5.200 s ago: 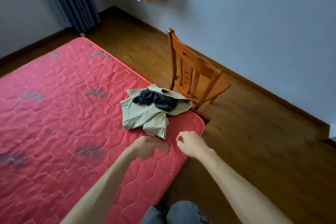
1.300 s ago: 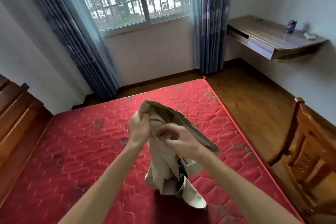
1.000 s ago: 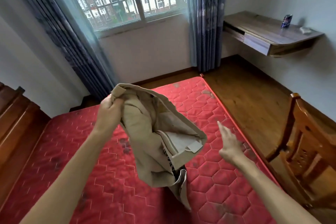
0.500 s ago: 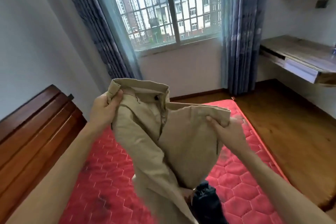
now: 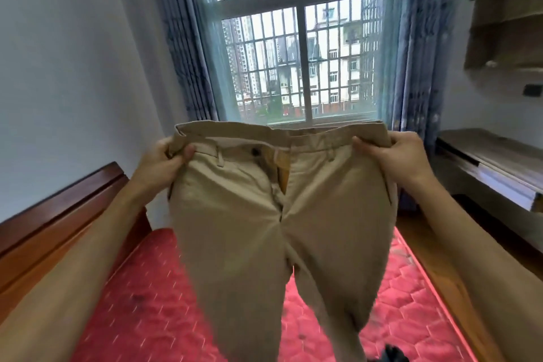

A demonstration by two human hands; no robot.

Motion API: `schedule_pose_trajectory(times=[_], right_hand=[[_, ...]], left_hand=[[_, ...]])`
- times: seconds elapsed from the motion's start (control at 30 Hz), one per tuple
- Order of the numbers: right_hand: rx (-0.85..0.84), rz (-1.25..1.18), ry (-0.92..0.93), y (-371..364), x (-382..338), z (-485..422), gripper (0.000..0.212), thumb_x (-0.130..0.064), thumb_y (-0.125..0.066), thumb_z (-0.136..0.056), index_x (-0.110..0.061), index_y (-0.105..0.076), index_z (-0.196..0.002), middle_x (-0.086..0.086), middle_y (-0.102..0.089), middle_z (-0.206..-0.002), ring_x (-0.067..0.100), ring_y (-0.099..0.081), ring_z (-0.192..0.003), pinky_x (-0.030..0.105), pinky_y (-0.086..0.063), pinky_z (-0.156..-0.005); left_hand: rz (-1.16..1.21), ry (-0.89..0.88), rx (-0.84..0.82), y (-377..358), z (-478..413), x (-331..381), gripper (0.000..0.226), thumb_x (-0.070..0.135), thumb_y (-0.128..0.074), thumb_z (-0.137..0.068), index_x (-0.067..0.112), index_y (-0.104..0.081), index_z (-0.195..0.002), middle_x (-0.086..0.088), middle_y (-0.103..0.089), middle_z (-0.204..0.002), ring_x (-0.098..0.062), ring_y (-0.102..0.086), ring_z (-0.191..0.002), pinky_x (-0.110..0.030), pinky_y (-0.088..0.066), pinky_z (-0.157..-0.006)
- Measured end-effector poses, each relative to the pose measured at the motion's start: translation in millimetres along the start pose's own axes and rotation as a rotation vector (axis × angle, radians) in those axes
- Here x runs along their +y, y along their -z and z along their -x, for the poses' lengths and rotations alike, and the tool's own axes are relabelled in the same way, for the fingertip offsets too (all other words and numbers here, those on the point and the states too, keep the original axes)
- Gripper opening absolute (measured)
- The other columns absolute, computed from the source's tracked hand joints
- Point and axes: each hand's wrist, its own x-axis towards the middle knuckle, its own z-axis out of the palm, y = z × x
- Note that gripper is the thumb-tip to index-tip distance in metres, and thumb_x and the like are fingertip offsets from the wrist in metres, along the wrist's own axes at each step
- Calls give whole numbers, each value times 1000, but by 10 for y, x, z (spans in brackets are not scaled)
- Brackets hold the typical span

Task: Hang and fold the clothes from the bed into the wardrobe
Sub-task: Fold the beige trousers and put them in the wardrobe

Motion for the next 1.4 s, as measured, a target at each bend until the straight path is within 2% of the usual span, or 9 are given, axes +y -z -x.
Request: schedule_pose_trajectory(times=[0.23,0.37,0.53,0.67,0.77,0.87,1.07,1.3,1.4], right_hand=[[62,83,-65,27,50,16,50,-57,-82,-68,-7,-75,-74,12,-74,-75,18,-70,-75,36,-57,-75],[79,164,-74,-4,111,3,42,-56,-83,-69,-15,-76,-74,3,-73,-72,15,-70,-77,41,-59,-78],[67,337,-75,-23,154,-53,40,-56,-75,-75,-16,-76,-77,3,-71,-73,21,-68,-80,44,-57,-75],[71,401,13,-168,96,-17,24,-42,-73,-81,-18,-73,-85,2,-72,-81,23,-67,-84,38,-55,-78],[24,422,99,-338,-10,25,20,-35,-72,-83,-16,-73,-89,4,-73,-86,23,-66,-85,35,-52,-77],[-11,363,140,-492,-179,96,14,-29,-69,-83,-17,-73,-86,2,-72,-83,21,-65,-80,27,-42,-67],[-32,257,221,-638,-440,273,11,-34,-68,-81,-25,-75,-79,-3,-73,-77,15,-65,-75,30,-47,-66],[-84,217,178,-626,-304,254,21,-50,-66,-85,-35,-78,-91,-5,-71,-85,12,-66,-85,39,-53,-79],[-235,92,107,-589,-279,263,44,-65,-59,-85,-26,-78,-96,-1,-72,-87,15,-68,-89,42,-54,-86]], left_hand=[[-78,-24,-17,-51,27,-140,19,37,-82,-74,23,-74,-84,19,-72,-73,7,-65,-69,-8,-48,-59],[-133,2,-89,-185,5,-175,22,38,-87,-68,29,-77,-84,11,-76,-81,1,-69,-77,-20,-55,-68],[-180,50,-341,-332,-102,-55,62,54,-96,-44,22,-77,-94,5,-78,-93,-14,-73,-92,-47,-58,-87],[-32,131,-281,-628,-76,243,43,46,-91,-62,13,-80,-87,-6,-78,-89,-19,-74,-85,-42,-61,-82],[76,264,-268,-887,1,500,38,29,-86,-75,-3,-76,-91,-12,-70,-81,-11,-64,-62,-21,-55,-51],[254,363,-336,-1091,138,739,23,16,-79,-83,-5,-72,-89,-14,-69,-76,-15,-68,-55,-27,-58,-47],[413,522,-403,-1353,263,990,3,9,-63,-90,9,-61,-87,-11,-68,-62,-23,-68,-51,-36,-62,-53],[530,479,-335,-1462,286,927,10,10,-64,-88,6,-60,-96,-18,-71,-85,-30,-72,-71,-42,-64,-68],[602,488,-278,-1500,251,904,6,6,-66,-86,3,-63,-90,-19,-71,-85,-31,-73,-73,-42,-64,-68]])
